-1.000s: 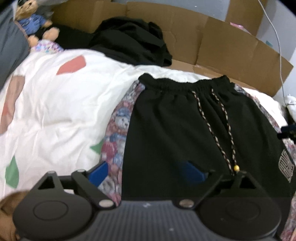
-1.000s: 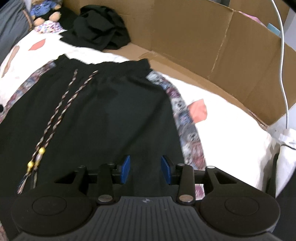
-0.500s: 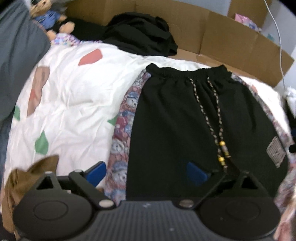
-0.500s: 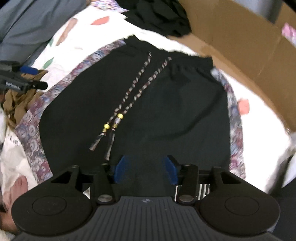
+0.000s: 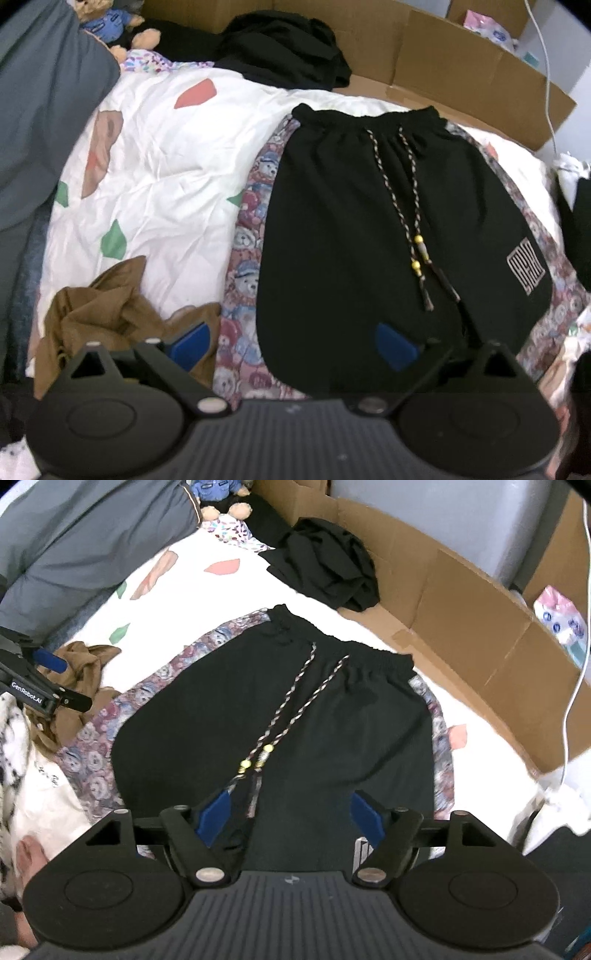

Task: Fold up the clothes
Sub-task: 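Release the pants and pull both tools back above them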

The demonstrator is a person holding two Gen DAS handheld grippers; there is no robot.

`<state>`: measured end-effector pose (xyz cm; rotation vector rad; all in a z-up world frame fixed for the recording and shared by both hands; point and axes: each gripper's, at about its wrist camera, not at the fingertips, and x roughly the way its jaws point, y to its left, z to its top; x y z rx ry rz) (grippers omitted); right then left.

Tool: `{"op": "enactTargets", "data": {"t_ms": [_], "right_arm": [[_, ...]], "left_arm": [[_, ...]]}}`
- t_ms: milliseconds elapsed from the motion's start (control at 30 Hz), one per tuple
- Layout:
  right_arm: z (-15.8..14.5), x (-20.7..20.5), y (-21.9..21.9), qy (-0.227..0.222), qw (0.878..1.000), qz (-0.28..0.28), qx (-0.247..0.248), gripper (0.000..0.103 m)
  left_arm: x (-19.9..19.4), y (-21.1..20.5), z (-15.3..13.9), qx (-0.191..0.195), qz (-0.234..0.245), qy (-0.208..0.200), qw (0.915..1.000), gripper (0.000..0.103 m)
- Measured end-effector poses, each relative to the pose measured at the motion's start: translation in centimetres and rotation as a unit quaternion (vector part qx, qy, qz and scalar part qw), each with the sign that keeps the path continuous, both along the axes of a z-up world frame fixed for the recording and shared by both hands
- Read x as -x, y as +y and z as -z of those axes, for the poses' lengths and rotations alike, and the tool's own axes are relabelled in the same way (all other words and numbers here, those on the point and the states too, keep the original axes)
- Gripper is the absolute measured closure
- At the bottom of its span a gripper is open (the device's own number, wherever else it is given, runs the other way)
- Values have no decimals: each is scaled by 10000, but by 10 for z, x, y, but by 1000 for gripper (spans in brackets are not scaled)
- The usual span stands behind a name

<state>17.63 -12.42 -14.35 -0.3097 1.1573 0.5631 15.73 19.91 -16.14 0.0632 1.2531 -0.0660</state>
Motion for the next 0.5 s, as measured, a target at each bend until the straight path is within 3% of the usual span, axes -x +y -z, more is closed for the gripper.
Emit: {"op": "enactTargets", "data": {"t_ms": [100,167,333,500], "right_arm": [[-5,13,8,343,9994,-38,28,26],[-16,21,14,354,9994,-51,38,26],[-38,49,35,183,9988,-443,23,19],[-31,60,39,305,9992,-81,-242,18]], "left_arm": [[8,-2,-9,-87,51,108,9999,4],[17,-3,-9,-323,123,286,9990,4],[32,-1,-11,-310,80,325,9990,4],[40,-7,-3,-473,153,309,9983,4]]}}
